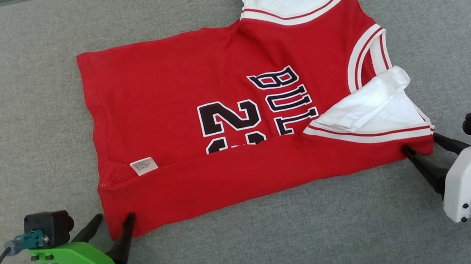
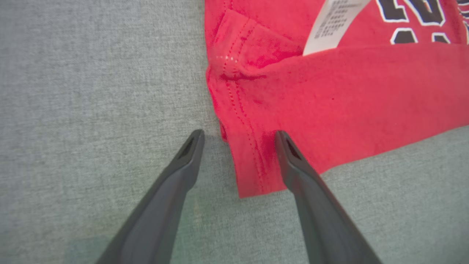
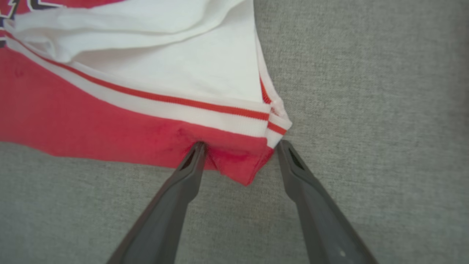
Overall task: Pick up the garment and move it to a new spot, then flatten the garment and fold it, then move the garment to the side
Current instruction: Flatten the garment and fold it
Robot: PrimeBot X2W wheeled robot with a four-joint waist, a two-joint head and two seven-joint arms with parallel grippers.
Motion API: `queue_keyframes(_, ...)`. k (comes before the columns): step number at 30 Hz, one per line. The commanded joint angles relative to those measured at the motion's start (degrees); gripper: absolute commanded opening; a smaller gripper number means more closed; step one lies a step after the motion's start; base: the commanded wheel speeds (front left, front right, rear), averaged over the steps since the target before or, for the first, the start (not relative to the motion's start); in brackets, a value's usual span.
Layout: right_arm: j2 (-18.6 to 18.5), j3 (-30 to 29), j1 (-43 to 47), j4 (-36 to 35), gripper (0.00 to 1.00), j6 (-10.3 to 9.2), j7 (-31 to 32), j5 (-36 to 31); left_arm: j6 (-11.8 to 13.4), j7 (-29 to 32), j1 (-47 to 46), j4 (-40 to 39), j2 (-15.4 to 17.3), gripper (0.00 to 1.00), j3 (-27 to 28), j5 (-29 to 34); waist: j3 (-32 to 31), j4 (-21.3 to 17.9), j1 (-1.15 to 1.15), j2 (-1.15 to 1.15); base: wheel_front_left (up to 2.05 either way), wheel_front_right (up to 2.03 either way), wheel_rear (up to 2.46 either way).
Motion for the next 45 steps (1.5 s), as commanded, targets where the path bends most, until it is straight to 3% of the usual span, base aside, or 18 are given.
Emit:
queue_keyframes(1,0.23,0.35,-0.33,0.3,1.0,0.02,0.05,0.18,-0.21,0.61,0.45,0.14,0.34,1.0,-0.32,-0.28,-0.01,0.11,0.0,0.0,0.0,0.0,0.0)
queue_keyframes(6,0.44,1.92,-1.53,0.75,1.0,0.03,1.0,0.7,-1.37,2.73,-0.63,1.71,-0.71,1.0,-2.18,-1.23,0.87,-0.1,0.0,0.0,0.0,0.0,0.0)
queue_keyframes(7,0.45,2.38,-1.79,0.93,1.0,0.03,1.16,0.85,-1.69,3.09,-0.81,2.13,-1.07,0.73,-2.39,-1.64,1.03,-0.1,0.0,0.0,0.0,0.0,0.0)
queue_keyframes(8,0.44,2.85,-2.06,1.23,1.0,0.03,1.49,1.12,-2.31,3.75,-1.07,2.63,-1.2,0.0,-2.86,-2.15,1.15,-0.1,0.0,0.0,0.0,0.0,0.0)
queue_keyframes(9,0.26,3.12,-2.32,1.44,1.0,0.03,1.38,1.03,-2.75,4.14,-1.35,3.06,-1.27,0.0,-3.2,-2.24,1.21,-0.06,0.0,0.0,0.0,0.0,0.0)
queue_keyframes(10,-0.09,3.39,-2.48,1.75,0.25,0.03,1.19,1.22,-3.06,4.01,-1.74,3.59,-1.42,0.0,-3.16,-2.31,1.16,0.03,0.0,0.0,0.0,0.0,0.0)
queue_keyframes(11,-0.47,3.57,-2.49,2.08,0.0,0.02,1.2,1.67,-3.19,3.82,-2.04,3.95,-1.61,0.0,-2.75,-2.7,1.0,0.1,0.0,0.0,0.0,0.0,0.0)
queue_keyframes(20,-9.46,0.92,1.06,-0.57,0.0,-0.04,3.86,8.62,-6.05,6.14,0.03,-0.87,4.18,0.0,-0.5,-5.74,-2.44,0.04,0.0,0.0,0.0,0.0,0.0)
queue_keyframes(29,-12.08,-5.45,10.19,-5.68,0.0,-0.03,10.6,13.65,-4.89,7.23,7.17,-9.56,6.58,0.0,-0.71,-8.87,-2.52,-0.35,0.0,0.0,0.0,0.0,0.0)
queue_keyframes(30,-11.86,-6.37,10.53,-5.99,0.13,-0.04,10.42,12.87,-4.63,6.82,7.54,-9.43,6.34,0.0,-0.63,-8.93,-2.31,-0.37,0.0,0.0,0.0,0.0,0.0)
queue_keyframes(31,-11.47,-6.66,10.81,-6.14,0.44,-0.04,10.27,12.39,-4.51,6.55,7.65,-9.05,6.13,0.0,-0.69,-8.67,-2.16,-0.42,0.0,0.0,0.0,0.0,0.0)
queue_keyframes(32,-11.03,-6.72,11.1,-6.13,1.0,-0.03,10.38,11.42,-4.33,6.46,7.9,-8.64,5.87,0.25,-0.94,-8.28,-2.06,-0.5,0.0,0.0,0.0,0.0,0.0)
queue_keyframes(34,-10.82,-6.09,11.03,-7.1,1.0,0.01,10.59,9.8,-3.68,6.07,7.82,-8.24,6.15,0.57,-1.39,-6.77,-1.93,-0.71,0.0,0.0,0.0,0.0,0.0)
queue_keyframes(36,-9.93,-6.88,10.64,-8.34,1.0,0.01,10.82,10.19,-2.64,5.16,7.45,-9.13,6.22,1.0,-0.89,-5.31,-1.86,-0.8,0.0,0.0,0.0,0.0,0.0)
queue_keyframes(41,-12.41,-10.71,8.58,-14.8,1.0,0.02,12.49,10.61,-0.44,4.19,5.88,-13.47,9.58,1.0,1.82,-2.2,-0.6,-0.89,0.0,0.0,0.0,0.0,0.0)
queue_keyframes(45,-15.24,-10.31,-0.24,-18.05,1.0,0.02,14.01,9.22,-0.98,6.15,0.19,-15.87,11.65,1.0,3.83,-0.79,2.78,-0.54,0.0,0.0,0.0,0.0,0.0)
